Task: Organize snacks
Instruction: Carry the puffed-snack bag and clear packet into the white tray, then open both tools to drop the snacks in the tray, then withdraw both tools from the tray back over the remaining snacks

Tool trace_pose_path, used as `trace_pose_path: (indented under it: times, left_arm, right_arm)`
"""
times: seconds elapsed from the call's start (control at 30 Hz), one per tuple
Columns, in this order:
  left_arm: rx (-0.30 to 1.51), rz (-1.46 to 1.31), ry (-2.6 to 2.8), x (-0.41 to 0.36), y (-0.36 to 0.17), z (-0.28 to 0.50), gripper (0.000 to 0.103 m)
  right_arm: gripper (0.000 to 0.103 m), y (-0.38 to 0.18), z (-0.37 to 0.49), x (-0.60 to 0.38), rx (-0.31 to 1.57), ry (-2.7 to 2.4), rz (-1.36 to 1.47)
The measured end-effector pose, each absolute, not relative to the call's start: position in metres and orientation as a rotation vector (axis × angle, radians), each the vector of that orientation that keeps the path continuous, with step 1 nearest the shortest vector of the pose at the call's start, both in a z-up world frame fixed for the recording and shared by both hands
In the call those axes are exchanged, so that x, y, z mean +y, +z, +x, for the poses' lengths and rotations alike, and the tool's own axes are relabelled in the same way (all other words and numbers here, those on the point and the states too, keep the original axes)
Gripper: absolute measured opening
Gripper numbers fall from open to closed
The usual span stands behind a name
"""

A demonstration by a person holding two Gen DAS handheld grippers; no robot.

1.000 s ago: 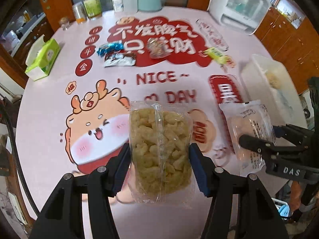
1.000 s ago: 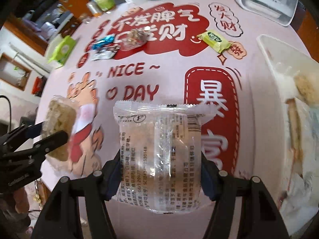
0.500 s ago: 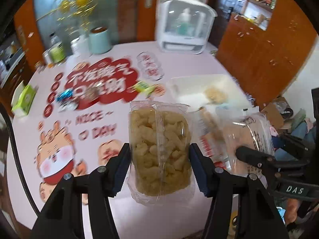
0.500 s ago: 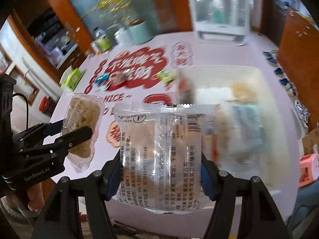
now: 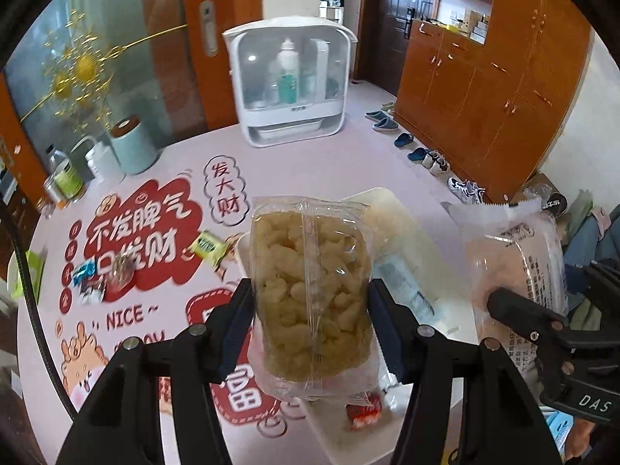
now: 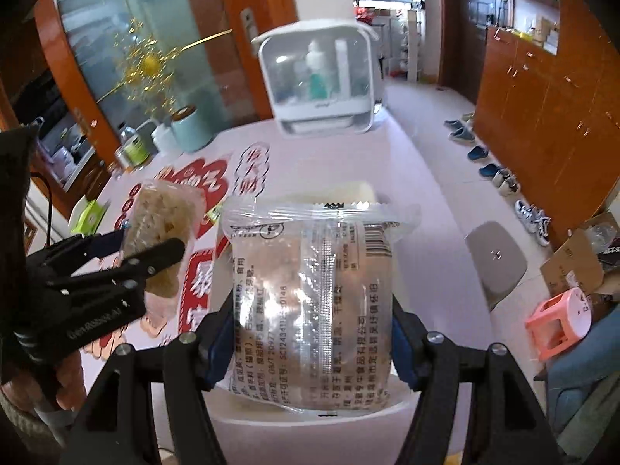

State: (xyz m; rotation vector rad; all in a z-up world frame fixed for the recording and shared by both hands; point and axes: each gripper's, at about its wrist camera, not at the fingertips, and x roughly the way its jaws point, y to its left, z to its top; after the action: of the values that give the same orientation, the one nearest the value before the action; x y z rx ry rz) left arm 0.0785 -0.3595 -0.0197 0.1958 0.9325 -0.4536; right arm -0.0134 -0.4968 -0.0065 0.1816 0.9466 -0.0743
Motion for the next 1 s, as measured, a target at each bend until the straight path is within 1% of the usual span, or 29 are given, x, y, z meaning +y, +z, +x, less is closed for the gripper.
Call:
trace_pose_path:
  times: [0.2,0.23,0.3,0.33,0.37,0.43,0.53,0.77,1.0]
  left_arm:
    - [0.955,0.219,-0.435,-0.381,-0.036,0.096,0.058]
    - [0.967,0.222,-0.432,-0.382,-0.041,0.099,0.058]
    - [1.005,0.216,-0.454,-0.382,-0.052,0.103,0.073]
    - [1.016,0.211,-0.455,-0.381,-0.056,0.104,0.086]
    - [1.016,0.204,-0.444,-0.378,-0.059,0.103,0.087]
    - [1.01,0.201,-0.436,-0.373,-0.065,0.101,0.087]
    - [1.027,0.214,-0.416,-0.365,-0.073,0.098,0.087]
    - [1.048,0.159,-0.381,-0.339,-0.077,0.088,0.087]
    - [1.027,0.141,-0.373,-0.32,-0.07,0.075,0.087]
  right_arm:
    - [0.07,-0.02,0.006,-0.51,0.979,-0.1,0.189]
    - [0.072,-0.025,0.01,-0.512,0.991,-0.102,0.195]
    - [0.075,-0.038,0.014,-0.515,1.01,-0.107,0.217]
    - [0.077,-0.045,0.016,-0.517,1.022,-0.113,0.228]
    - [0.079,-0.053,0.017,-0.518,1.036,-0.121,0.234]
    - [0.079,-0.061,0.017,-0.519,1.042,-0.138,0.234]
    - [0.083,-0.07,0.013,-0.518,1.047,-0.152,0.235]
    - [0.083,-0.067,0.005,-0.519,1.028,-0.155,0.243]
    - [0.083,-0.063,-0.004,-0.511,1.024,-0.128,0.26]
